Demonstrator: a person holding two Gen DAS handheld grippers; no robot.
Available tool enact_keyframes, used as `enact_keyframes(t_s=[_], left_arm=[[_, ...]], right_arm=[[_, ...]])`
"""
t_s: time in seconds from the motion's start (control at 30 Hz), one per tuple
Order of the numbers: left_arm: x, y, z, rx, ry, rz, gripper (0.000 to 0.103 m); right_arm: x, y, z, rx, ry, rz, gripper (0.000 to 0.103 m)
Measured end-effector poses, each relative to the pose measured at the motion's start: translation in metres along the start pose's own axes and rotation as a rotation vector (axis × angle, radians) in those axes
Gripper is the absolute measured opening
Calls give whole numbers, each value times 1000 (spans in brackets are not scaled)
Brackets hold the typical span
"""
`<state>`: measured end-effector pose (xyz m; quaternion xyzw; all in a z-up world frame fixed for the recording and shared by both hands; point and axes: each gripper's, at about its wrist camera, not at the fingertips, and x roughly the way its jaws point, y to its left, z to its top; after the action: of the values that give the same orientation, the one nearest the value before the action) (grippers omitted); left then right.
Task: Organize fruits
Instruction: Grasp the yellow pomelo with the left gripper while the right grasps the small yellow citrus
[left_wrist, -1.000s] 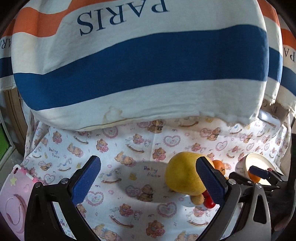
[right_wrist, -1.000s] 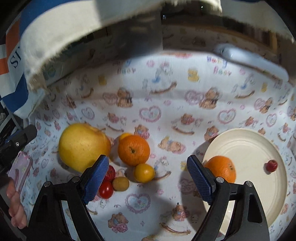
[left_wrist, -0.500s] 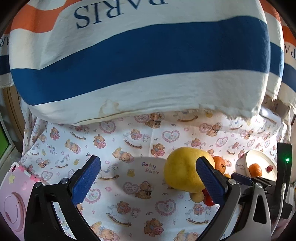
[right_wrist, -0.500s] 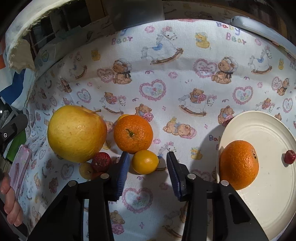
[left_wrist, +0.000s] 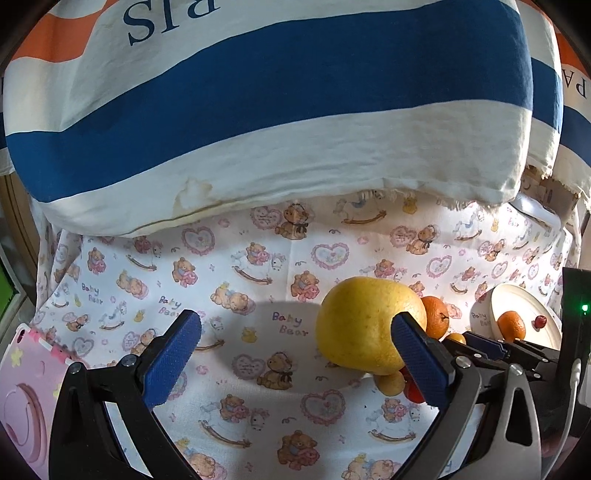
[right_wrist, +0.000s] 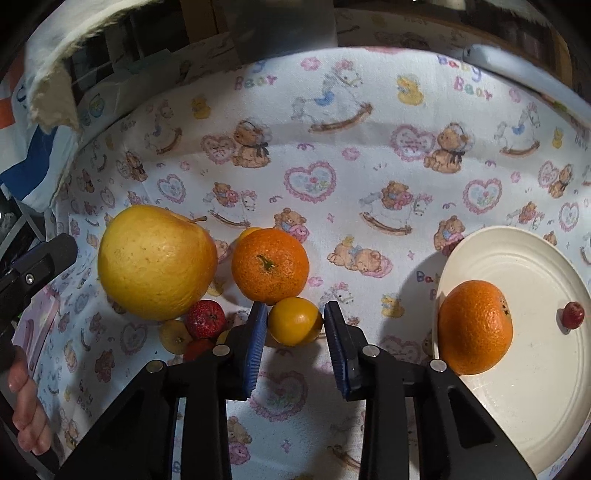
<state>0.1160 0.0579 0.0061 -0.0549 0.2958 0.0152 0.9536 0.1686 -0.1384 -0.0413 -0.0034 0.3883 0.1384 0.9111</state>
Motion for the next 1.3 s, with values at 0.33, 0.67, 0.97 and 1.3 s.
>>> enact_keyframes(t_s=[0.33, 0.67, 0.97, 1.3], left_arm=[[-3, -11, -2, 19, 11, -20, 102], [9, -33, 0, 99, 41, -44, 102], [40, -60, 5, 163, 135, -27, 102], [74, -60, 6, 116, 183, -36, 102]], right_arm=[[-24, -2, 2, 9, -124, -60, 33], [-61, -19, 3, 90, -345, -154, 33], [-55, -18, 2, 55, -327, -157, 33], [-47, -30, 4, 99, -286, -136, 33]])
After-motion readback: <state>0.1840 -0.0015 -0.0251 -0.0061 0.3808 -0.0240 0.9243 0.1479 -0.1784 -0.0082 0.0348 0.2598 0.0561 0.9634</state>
